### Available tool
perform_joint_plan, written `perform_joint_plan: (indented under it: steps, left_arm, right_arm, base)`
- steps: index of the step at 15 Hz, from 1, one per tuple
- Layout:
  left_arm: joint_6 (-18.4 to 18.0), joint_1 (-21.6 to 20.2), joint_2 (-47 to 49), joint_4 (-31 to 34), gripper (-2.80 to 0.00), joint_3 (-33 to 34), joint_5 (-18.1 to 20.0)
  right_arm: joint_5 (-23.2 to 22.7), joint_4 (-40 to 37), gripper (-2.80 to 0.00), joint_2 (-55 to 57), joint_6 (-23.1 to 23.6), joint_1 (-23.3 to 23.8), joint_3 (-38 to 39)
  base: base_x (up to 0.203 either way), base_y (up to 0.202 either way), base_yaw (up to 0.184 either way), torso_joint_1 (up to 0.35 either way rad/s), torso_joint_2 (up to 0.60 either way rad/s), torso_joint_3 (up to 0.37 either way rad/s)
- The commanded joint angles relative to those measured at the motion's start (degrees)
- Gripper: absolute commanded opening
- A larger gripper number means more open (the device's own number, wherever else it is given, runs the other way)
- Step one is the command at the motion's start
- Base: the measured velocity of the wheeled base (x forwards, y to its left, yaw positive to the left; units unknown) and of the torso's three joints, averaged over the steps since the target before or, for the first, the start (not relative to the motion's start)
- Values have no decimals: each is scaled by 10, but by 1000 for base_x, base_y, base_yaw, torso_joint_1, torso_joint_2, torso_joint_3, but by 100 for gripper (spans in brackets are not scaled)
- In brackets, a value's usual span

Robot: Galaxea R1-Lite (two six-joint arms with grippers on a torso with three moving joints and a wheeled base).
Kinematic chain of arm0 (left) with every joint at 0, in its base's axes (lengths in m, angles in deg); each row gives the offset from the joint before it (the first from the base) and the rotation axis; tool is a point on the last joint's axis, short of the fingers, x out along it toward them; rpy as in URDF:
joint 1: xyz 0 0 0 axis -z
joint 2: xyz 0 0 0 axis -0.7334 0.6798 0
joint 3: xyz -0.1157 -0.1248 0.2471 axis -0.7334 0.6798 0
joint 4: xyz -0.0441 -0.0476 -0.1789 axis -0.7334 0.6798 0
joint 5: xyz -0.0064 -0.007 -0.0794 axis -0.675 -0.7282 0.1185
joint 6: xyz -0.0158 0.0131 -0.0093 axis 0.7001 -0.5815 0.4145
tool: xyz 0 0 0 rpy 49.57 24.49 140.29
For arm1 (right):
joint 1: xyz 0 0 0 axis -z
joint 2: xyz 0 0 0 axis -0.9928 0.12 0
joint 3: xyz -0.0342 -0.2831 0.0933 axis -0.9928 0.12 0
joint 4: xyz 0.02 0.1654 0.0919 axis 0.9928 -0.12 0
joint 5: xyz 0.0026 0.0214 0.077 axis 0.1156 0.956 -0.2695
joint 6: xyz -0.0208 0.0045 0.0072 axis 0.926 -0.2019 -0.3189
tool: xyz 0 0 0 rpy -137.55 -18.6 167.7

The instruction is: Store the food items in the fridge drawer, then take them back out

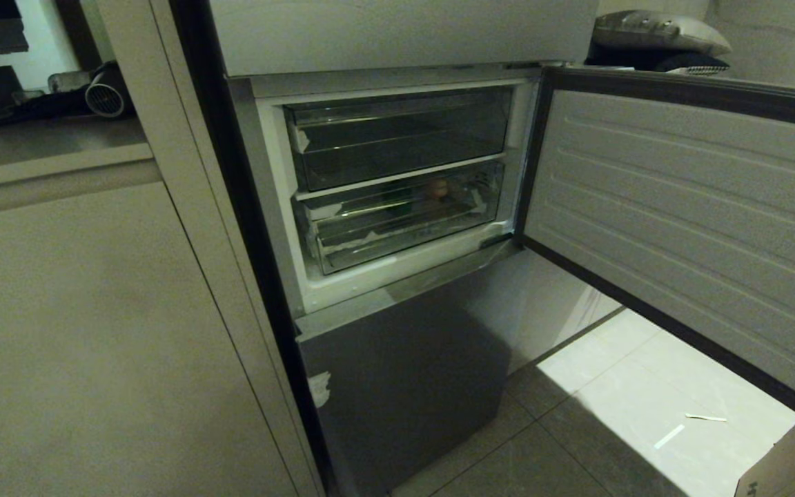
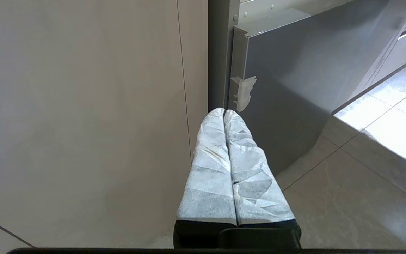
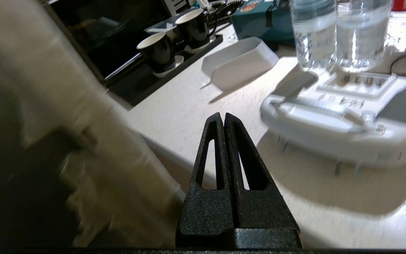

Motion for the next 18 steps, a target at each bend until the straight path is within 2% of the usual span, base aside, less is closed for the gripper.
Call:
perform_joint_plan:
  steps: [1, 8, 14, 18]
  left_arm:
    - [0, 0, 0, 0, -280, 0, 0]
    - [0, 0, 0, 0, -280, 0, 0]
    - [0, 0, 0, 0, -280, 0, 0]
    - [0, 0, 0, 0, -280, 0, 0]
  right_arm:
    - [-3, 3, -280, -90, 0, -1, 68]
    - [-5, 2, -280, -301, -2, -19, 250]
    - [18, -11, -280, -416, -7, -153, 307]
    - [117, -91, -280, -417, -2, -275, 247]
  base:
    - [0, 0, 0, 0, 0, 0]
    - [0, 0, 0, 0, 0, 0]
    - [0, 0, 0, 0, 0, 0]
    - [0, 0, 0, 0, 0, 0]
